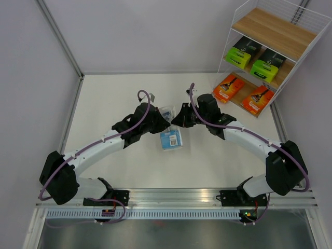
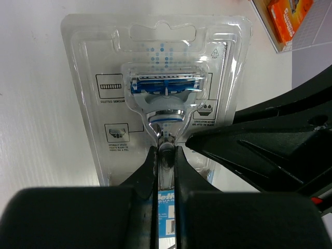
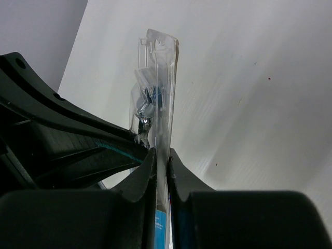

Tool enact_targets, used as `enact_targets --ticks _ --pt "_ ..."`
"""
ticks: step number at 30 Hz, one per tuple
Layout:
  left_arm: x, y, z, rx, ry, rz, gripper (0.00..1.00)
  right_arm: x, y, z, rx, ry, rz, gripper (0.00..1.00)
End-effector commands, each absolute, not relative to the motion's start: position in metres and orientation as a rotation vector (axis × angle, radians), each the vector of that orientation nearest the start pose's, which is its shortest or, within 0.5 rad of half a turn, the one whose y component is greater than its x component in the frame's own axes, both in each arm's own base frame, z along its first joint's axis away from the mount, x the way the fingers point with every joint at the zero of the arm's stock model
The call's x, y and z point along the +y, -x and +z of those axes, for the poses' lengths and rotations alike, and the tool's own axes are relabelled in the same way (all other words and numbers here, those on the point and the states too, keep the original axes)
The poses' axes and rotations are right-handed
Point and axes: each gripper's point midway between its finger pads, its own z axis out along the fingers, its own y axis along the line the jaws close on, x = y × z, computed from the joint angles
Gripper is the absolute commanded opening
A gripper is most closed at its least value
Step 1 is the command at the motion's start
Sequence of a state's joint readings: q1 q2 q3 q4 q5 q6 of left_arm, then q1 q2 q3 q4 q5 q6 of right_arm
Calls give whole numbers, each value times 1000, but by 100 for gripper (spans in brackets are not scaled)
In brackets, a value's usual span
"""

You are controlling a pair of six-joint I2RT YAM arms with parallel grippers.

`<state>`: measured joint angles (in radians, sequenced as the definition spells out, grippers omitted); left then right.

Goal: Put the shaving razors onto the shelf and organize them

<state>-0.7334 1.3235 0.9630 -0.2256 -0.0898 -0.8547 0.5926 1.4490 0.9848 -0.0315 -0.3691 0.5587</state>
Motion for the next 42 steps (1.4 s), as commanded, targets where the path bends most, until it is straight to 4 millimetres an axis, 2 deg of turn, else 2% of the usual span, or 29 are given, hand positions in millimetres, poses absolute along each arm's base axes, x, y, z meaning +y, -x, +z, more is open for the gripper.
enact_targets --ticks 1,5,6,9,10,11,12,13,14,15,16,17,18,19,20,21,22,23,24,25,26,27,28,29,31,34,35,37,42 --pt "-288 -302 215 2132 153 -838 2 302 -305 190 2165 325 995 0" --pt "-284 -302 222 2114 130 -815 5 292 -315 194 2162 271 915 0" --pt "-281 -301 223 2118 132 -802 19 289 -318 200 2144 239 898 0" --pt "-267 -302 238 2076 146 -751 45 279 -335 217 2091 162 862 0" --pt "-256 -302 238 2075 156 -693 56 271 -342 219 2094 129 847 0" --pt "-248 -302 247 2052 164 -673 60 269 -350 237 2060 120 851 0" --pt "-237 -305 250 2036 189 -616 66 264 -358 244 2053 102 844 1" --pt "-226 -301 244 2063 198 -559 68 251 -369 251 2047 64 823 1" --pt "-214 -303 251 2046 225 -533 70 247 -379 278 1991 56 824 0" --pt "-205 -303 251 2042 241 -500 72 240 -387 290 1968 45 808 0" --pt "-198 -301 250 2050 249 -484 73 224 -400 304 1932 11 763 0" --pt "-189 -303 248 2048 271 -467 73 216 -410 341 1851 11 737 0" --pt "-184 -302 253 2034 280 -477 73 206 -419 351 1832 -11 704 0" --pt "-177 -303 253 2029 296 -472 73 182 -434 368 1788 -87 626 0" --pt "-175 -302 252 2029 300 -469 73 170 -440 402 1710 -119 608 0" --pt "-172 -301 254 2021 302 -475 74 157 -450 416 1665 -163 575 0" --pt "-171 -301 255 2019 305 -477 74 134 -459 432 1613 -227 530 0" --pt "-170 -301 254 2019 307 -476 74 118 -465 459 1537 -282 502 1" --pt "-170 -301 255 2019 307 -479 75 104 -470 478 1473 -316 487 0" --pt "-169 -301 255 2020 304 -477 75 82 -474 493 1422 -369 453 0" --pt "-169 -301 255 2020 306 -478 75 63 -473 521 1343 -426 422 0" --pt "-169 -301 255 2020 307 -483 75 50 -478 530 1305 -457 404 0" --pt "-169 -302 254 2025 305 -480 76 28 -479 540 1262 -497 365 0" --pt "-170 -302 255 2023 307 -485 76 15 -474 560 1204 -525 349 1" --pt "-170 -302 256 2021 313 -487 76 -23 -472 570 1135 -621 264 1" --pt "-167 -303 253 2022 329 -480 76 -54 -469 582 1037 -697 205 0" --pt "-167 -305 252 2025 331 -475 76 -71 -474 580 1022 -720 181 0" --pt "-167 -305 250 2028 336 -471 77 -85 -482 577 1029 -729 180 0" --pt "-165 -311 248 2031 357 -465 77 -105 -508 568 1031 -778 204 0"
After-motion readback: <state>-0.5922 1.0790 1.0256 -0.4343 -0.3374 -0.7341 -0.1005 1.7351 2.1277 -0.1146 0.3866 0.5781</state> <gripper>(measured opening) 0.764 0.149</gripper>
